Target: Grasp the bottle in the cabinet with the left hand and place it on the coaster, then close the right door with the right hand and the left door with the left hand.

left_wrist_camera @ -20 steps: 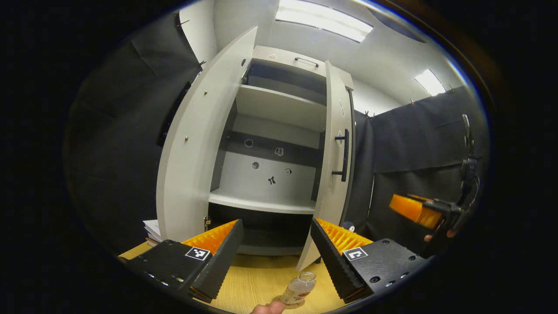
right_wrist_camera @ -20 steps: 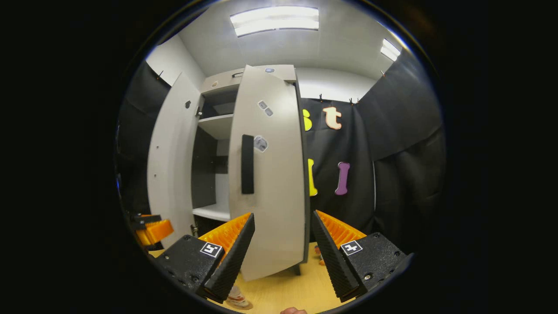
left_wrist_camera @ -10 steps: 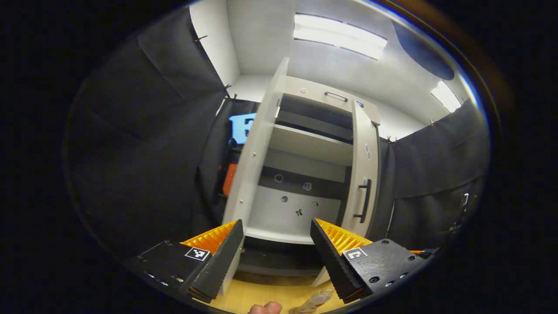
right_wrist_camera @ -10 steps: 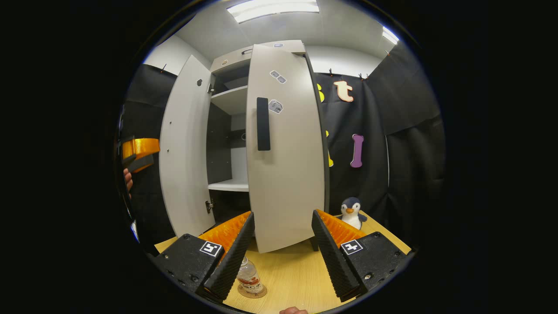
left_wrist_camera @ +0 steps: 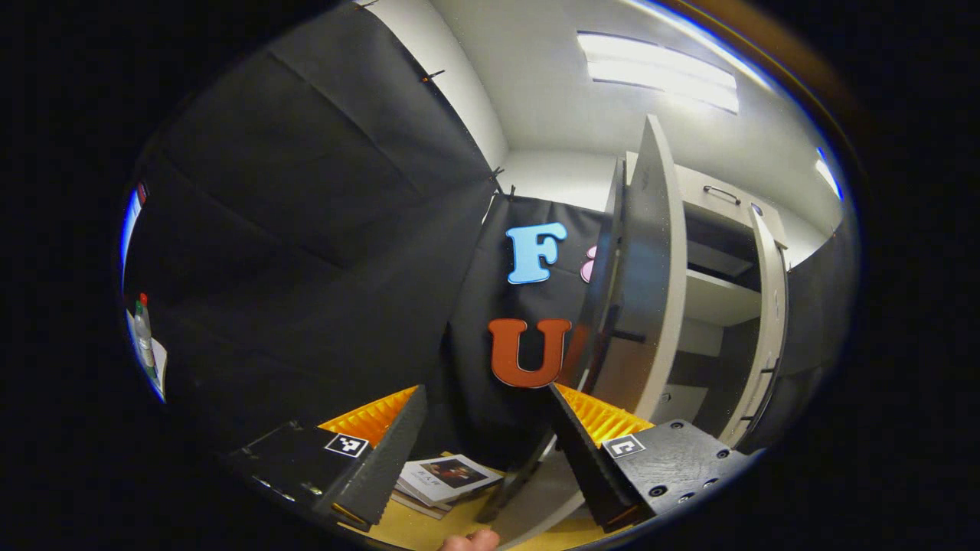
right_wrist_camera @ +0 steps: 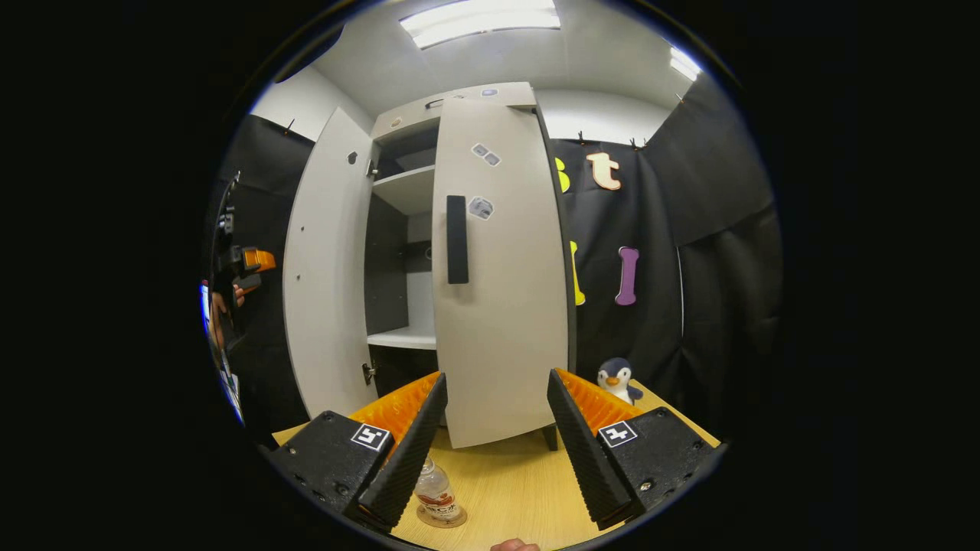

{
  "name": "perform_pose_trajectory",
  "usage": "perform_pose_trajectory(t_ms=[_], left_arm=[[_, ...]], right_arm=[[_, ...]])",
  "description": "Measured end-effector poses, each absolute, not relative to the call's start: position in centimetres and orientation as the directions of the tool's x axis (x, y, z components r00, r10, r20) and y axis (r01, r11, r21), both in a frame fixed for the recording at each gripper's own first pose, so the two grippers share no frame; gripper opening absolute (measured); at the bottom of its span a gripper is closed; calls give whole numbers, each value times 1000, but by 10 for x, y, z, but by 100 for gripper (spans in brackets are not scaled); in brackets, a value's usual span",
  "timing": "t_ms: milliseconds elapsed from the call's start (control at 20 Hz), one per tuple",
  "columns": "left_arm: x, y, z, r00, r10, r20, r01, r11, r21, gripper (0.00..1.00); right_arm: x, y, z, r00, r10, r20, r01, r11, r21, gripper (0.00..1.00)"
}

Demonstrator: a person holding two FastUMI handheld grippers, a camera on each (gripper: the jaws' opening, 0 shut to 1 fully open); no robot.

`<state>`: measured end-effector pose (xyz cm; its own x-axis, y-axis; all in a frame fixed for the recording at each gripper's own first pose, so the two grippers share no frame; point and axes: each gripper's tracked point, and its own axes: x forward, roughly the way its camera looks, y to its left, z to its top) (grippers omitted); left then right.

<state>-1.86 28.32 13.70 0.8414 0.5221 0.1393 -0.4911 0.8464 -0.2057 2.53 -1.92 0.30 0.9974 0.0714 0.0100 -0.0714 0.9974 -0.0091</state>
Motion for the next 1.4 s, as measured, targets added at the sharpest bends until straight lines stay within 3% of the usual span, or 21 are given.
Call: perform_pose_trajectory(t_ms=[50, 100, 250, 300, 350, 500, 950, 1000, 1050, 1200, 1250, 1300, 1400], left_arm=[[-15, 287, 134, 840, 525, 136, -496, 845, -201, 95], [-9, 289, 131, 842, 523, 132, -494, 846, -199, 99], [2, 294, 135, 841, 523, 139, -492, 845, -209, 95], [5, 294, 137, 839, 525, 143, -492, 844, -214, 99], [7, 292, 135, 840, 525, 137, -491, 843, -219, 94], [8, 278, 138, 847, 512, 144, -484, 854, -192, 93], [55, 174, 128, 953, 280, 115, -253, 946, -204, 93], [60, 165, 125, 962, 254, 103, -227, 949, -217, 99], [64, 158, 121, 967, 237, 92, -211, 951, -226, 93], [65, 159, 116, 965, 249, 83, -228, 951, -207, 94], [65, 160, 116, 963, 255, 87, -235, 953, -192, 99], [64, 158, 115, 963, 255, 90, -236, 956, -174, 94], [61, 153, 115, 970, 225, 94, -212, 969, -126, 99]], right_arm=[[25, -23, 4, 998, 62, 13, -62, 998, -8, 81], [25, -26, 6, 999, 51, 18, -51, 999, -9, 81], [28, -37, 10, 999, 25, 28, -25, 999, -20, 81], [30, -39, 12, 999, 21, 34, -20, 1000, -21, 81], [31, -39, 15, 999, 20, 40, -19, 1000, -20, 81], [36, -36, 18, 998, 32, 49, -31, 999, -20, 81], [37, -42, 19, 998, 27, 56, -25, 999, -41, 81], [34, -47, 18, 998, 16, 54, -13, 999, -43, 81], [30, -53, 17, 999, 0, 53, 2, 999, -44, 81], [23, -68, 16, 998, -41, 51, 43, 998, -37, 81], [20, -72, 16, 997, -51, 53, 53, 998, -32, 81], [19, -74, 15, 997, -59, 53, 60, 998, -27, 81], [19, -72, 13, 997, -63, 50, 64, 998, -19, 81]])
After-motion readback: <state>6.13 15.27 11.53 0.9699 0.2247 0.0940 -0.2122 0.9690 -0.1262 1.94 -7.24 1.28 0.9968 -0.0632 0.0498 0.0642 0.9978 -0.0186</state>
